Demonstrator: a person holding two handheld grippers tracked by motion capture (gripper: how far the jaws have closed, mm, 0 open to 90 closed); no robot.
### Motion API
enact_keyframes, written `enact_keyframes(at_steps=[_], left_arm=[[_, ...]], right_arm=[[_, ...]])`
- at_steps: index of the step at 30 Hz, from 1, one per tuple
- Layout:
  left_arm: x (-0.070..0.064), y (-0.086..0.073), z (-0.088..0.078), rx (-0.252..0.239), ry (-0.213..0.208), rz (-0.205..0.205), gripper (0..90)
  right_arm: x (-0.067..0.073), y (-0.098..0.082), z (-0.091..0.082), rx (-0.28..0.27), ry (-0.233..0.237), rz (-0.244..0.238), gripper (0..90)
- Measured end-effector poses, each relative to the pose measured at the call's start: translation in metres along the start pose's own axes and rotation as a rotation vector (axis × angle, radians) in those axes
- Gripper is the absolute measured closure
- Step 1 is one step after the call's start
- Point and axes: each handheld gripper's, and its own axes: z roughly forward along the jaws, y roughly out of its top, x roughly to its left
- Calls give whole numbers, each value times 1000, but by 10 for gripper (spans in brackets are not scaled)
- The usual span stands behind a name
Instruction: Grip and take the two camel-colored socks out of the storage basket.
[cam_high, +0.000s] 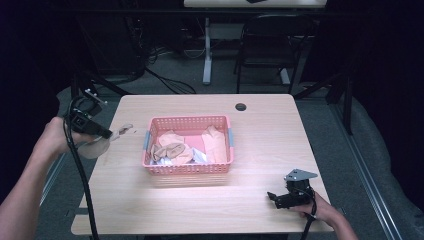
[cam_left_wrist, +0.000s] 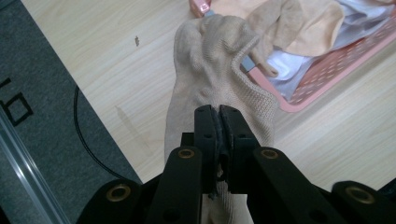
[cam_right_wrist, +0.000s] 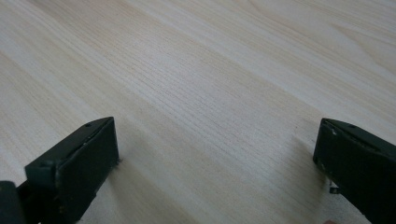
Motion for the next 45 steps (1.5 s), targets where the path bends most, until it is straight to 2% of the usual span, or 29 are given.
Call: enact_keyframes(at_steps=[4,10,25,33,38,45], left_arm=[[4,-7,11,3,-13,-21,855],[9,-18,34,39,-19,-45,855],[27,-33,93,108,6,-129,856],[35,-36,118,63,46,-151,855],[36,-37,130,64,66,-154,853],[39,-43,148,48,67,-189,851]], right_arm=[[0,0,0,0,0,0,0],[0,0,0,0,0,0,0],[0,0,0,1,0,0,0],[0,0,0,0,0,1,0],[0,0,0,1,0,1,0],[0,0,0,1,0,1,0]])
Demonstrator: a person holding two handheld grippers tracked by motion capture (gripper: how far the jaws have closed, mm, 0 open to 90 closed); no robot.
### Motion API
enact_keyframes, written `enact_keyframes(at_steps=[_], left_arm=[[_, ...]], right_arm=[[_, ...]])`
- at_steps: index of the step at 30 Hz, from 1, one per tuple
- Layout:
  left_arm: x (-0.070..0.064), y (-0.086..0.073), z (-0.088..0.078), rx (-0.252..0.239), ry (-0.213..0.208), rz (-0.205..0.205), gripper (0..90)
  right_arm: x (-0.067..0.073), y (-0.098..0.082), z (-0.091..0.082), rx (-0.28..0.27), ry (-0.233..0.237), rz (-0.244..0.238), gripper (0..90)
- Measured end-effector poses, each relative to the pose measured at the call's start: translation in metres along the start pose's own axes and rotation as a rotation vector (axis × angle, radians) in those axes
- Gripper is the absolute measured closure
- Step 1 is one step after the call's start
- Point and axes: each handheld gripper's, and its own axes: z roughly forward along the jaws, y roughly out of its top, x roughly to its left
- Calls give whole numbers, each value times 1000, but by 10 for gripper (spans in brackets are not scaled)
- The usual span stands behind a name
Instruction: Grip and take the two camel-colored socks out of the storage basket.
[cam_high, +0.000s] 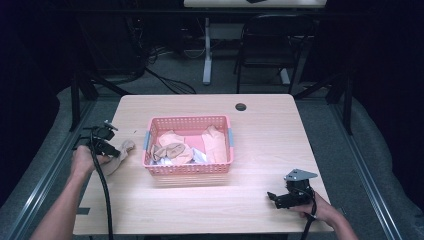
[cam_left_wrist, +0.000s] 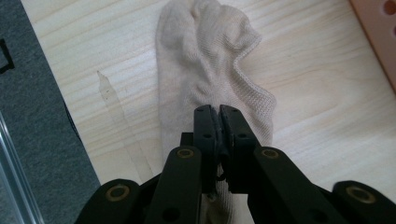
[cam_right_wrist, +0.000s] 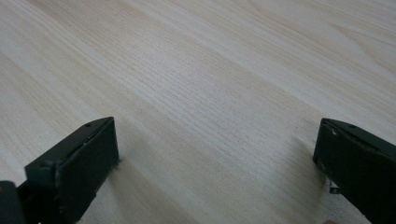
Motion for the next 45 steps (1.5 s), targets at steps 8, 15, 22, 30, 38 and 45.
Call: enact_keyframes(at_steps=[8,15,22,30,38,45], left_arm=[[0,-3,11,5,2,-12,842],[1,-5,17,5,-5,-22,831],[1,-5,14,8,-7,-24,598],[0,-9,-27,-116,-13,-38,23],[-17,-8,-68,-250,-13,34,0],[-40,1,-88,-336,-16,103,1]], right_arm=[[0,0,0,0,0,0,0],[0,0,0,0,0,0,0],[0,0,0,0,0,0,0],[0,0,0,-1,0,0,0],[0,0,0,0,0,0,0],[0,0,0,0,0,0,0]])
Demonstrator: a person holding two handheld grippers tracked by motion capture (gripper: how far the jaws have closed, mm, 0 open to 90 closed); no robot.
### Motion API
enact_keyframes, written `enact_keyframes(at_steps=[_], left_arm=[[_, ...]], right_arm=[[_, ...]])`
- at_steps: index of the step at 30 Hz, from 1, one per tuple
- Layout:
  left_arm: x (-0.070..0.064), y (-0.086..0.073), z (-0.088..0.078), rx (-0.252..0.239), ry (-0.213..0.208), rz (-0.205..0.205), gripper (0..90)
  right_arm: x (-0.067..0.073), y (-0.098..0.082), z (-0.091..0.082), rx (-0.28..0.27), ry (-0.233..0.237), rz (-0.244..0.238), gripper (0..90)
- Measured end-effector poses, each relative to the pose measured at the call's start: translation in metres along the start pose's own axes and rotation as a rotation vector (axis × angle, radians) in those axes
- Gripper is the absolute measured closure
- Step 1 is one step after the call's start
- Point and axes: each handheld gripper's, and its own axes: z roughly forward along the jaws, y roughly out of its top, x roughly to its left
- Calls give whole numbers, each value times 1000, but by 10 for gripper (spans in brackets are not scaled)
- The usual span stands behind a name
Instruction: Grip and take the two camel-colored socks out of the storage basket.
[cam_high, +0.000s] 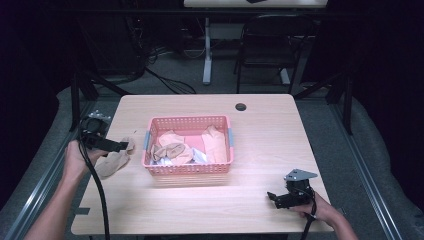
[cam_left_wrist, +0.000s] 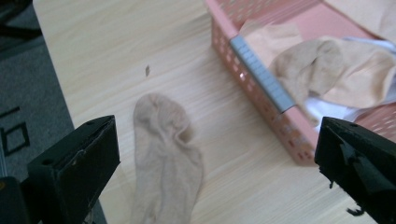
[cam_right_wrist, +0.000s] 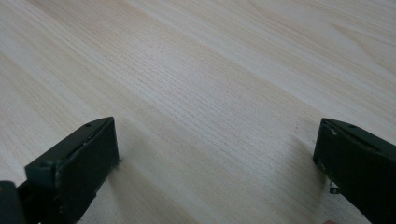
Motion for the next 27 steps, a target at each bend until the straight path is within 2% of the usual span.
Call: enact_keyframes(at_steps=[7,11,13,15,17,19,27], left_arm=[[-21,13,0,-42,-14,46,1],[-29,19,5,-44,-29,61,2],[-33,22,9,-49,-41,68,2],[-38,25,15,-60,-72,84,0],[-41,28,19,-63,-71,91,0],[-45,31,24,-66,-94,99,0],[-60,40,46,-40,-125,126,3]], right_arm=[[0,0,0,0,0,0,0],[0,0,0,0,0,0,0],[0,0,0,0,0,0,0],[0,0,0,0,0,0,0],[0,0,0,0,0,0,0],[0,0,0,0,0,0,0],[0,0,0,0,0,0,0]])
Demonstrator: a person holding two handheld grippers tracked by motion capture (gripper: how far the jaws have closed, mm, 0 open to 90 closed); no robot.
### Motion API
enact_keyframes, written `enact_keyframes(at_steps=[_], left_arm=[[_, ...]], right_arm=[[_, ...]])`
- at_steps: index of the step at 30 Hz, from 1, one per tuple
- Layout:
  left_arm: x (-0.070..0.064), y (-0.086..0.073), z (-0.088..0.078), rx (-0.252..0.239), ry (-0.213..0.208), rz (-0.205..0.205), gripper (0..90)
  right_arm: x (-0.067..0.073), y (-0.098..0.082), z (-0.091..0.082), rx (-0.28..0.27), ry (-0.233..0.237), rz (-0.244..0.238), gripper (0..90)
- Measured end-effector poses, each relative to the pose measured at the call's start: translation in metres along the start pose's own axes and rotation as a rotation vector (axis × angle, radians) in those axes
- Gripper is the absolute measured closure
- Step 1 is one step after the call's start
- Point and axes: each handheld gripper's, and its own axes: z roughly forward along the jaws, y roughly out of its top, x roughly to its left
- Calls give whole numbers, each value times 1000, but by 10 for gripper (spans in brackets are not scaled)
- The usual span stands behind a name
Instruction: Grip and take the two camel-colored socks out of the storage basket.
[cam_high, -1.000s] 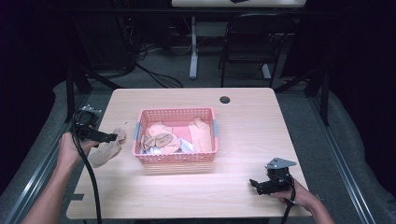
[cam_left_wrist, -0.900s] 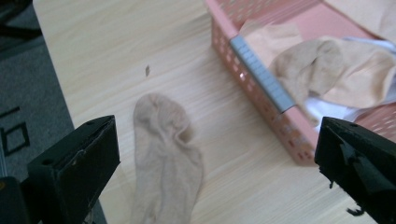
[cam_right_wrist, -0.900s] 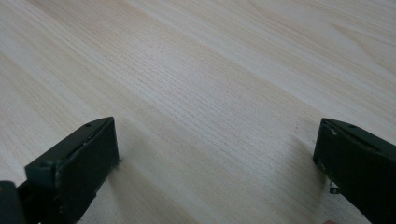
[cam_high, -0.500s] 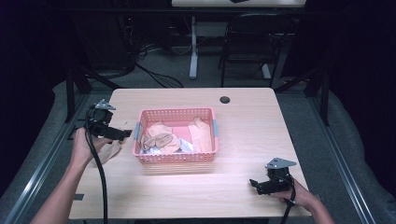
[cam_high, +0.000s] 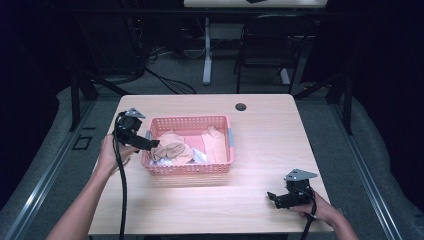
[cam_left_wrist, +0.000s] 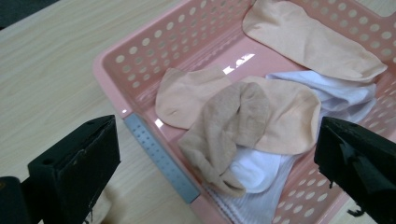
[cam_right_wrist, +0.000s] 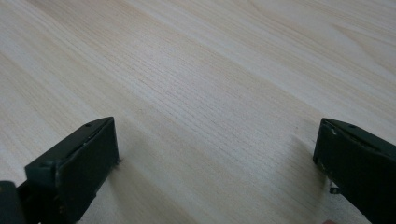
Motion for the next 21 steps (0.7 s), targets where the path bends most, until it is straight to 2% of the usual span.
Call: enact_keyframes(at_steps=[8,10,15,19,21], left_arm=[[-8,6,21,48,-19,31,4],[-10,8,26,72,-34,42,5],[-15,11,38,104,-39,66,17],[-17,13,48,150,-28,78,65],[-18,13,53,167,-37,79,97]], right_arm=[[0,0,0,0,0,0,0],[0,0,0,0,0,0,0],[0,0,0,0,0,0,0],[0,0,0,0,0,0,0],[0,0,0,0,0,0,0]])
